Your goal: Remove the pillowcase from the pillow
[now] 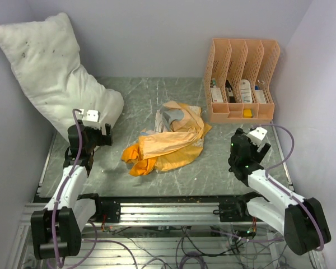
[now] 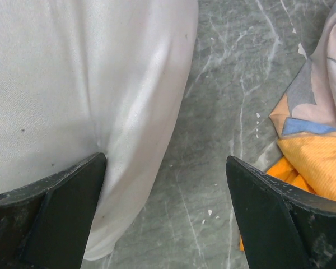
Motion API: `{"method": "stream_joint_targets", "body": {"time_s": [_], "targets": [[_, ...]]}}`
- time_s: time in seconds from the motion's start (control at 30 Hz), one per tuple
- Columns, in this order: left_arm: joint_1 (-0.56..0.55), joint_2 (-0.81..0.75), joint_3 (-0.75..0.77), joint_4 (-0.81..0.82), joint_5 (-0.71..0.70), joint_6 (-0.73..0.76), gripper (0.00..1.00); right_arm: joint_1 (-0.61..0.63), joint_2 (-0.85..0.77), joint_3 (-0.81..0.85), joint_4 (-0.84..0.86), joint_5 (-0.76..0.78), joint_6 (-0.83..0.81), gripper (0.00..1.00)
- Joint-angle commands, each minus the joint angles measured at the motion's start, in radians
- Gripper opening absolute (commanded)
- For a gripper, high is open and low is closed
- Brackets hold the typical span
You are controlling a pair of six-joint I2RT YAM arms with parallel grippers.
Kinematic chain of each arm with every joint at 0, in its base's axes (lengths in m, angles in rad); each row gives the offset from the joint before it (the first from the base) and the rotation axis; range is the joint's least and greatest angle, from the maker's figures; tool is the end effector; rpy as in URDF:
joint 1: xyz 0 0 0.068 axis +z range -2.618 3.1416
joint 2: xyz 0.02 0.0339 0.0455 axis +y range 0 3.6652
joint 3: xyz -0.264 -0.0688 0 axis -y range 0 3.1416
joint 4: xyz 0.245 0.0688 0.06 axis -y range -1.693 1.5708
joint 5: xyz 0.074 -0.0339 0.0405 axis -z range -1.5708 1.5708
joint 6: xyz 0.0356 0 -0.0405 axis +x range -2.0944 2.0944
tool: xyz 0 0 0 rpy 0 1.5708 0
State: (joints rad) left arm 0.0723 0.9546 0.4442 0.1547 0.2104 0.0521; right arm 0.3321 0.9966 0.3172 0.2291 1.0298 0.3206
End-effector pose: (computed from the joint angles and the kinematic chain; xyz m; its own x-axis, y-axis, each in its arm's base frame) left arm 0.2125 0.0079 0.2237 -0.3404 0.0264 -0.9399 0.1425 0.9895 -0.0238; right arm 0.1877 0.0325 0.1877 -0.2135 0.0980 -0.9720 0.6627 0.7456 -0.0704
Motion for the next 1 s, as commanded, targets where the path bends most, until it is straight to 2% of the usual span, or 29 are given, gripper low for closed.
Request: {"method": "stream_joint_targets", "body": {"time_s": [0.0,0.07,0.13,0.17,0.23,0.37,0.4,0.43,0.47,0.5,0.6,0.73,0.83,0.9,0.97], "targets": [[0.033,0.009,-0.053,-0.015,-0.008,-0.019,1.00,-0.003,-0.090,0.006,-0.148,0.003,0.072,1.00],[0.036,0.022,-0.090,0.018,0.043,0.000,1.00,0.009,-0.114,-0.013,-0.157,0.006,0.064,1.00],[0.044,0.013,-0.178,0.152,0.073,-0.008,0.99,0.020,-0.111,-0.024,-0.158,-0.013,0.043,1.00],[0.046,0.000,-0.162,0.103,0.105,0.035,0.99,0.021,-0.103,-0.024,-0.145,-0.044,0.020,1.00],[0.048,-0.040,-0.186,0.116,0.123,0.033,0.99,0.022,-0.085,-0.051,-0.086,-0.067,-0.024,1.00],[0.062,-0.156,-0.233,0.106,0.169,0.042,0.99,0.024,-0.072,-0.127,0.044,-0.036,-0.044,1.00],[0.066,-0.173,-0.241,0.108,0.176,0.042,0.87,0.024,-0.071,-0.134,0.058,-0.043,-0.050,1.00],[0.067,-0.179,-0.251,0.124,0.192,0.047,0.57,0.024,-0.061,-0.133,0.060,-0.044,-0.048,1.00],[0.069,-0.175,-0.250,0.122,0.198,0.049,0.93,0.025,-0.047,-0.130,0.066,-0.042,-0.050,1.00],[0.069,-0.172,-0.243,0.109,0.192,0.047,0.97,0.027,-0.022,-0.127,0.072,-0.043,-0.052,1.00],[0.070,-0.174,-0.249,0.128,0.053,-0.014,0.95,0.027,0.051,-0.112,0.096,-0.057,-0.062,1.00],[0.068,-0.234,-0.278,0.125,0.024,-0.017,0.95,0.042,0.190,-0.045,0.061,-0.041,-0.053,1.00],[0.067,-0.422,-0.347,0.097,0.031,-0.009,0.95,0.055,0.312,0.038,-0.043,-0.006,0.006,1.00],[0.068,-0.568,-0.408,0.090,0.018,-0.037,0.95,0.061,0.362,0.077,-0.090,-0.082,-0.001,1.00],[0.069,-0.599,-0.413,0.066,-0.009,-0.045,0.95,0.083,0.377,0.083,-0.088,-0.065,-0.010,1.00]]}}
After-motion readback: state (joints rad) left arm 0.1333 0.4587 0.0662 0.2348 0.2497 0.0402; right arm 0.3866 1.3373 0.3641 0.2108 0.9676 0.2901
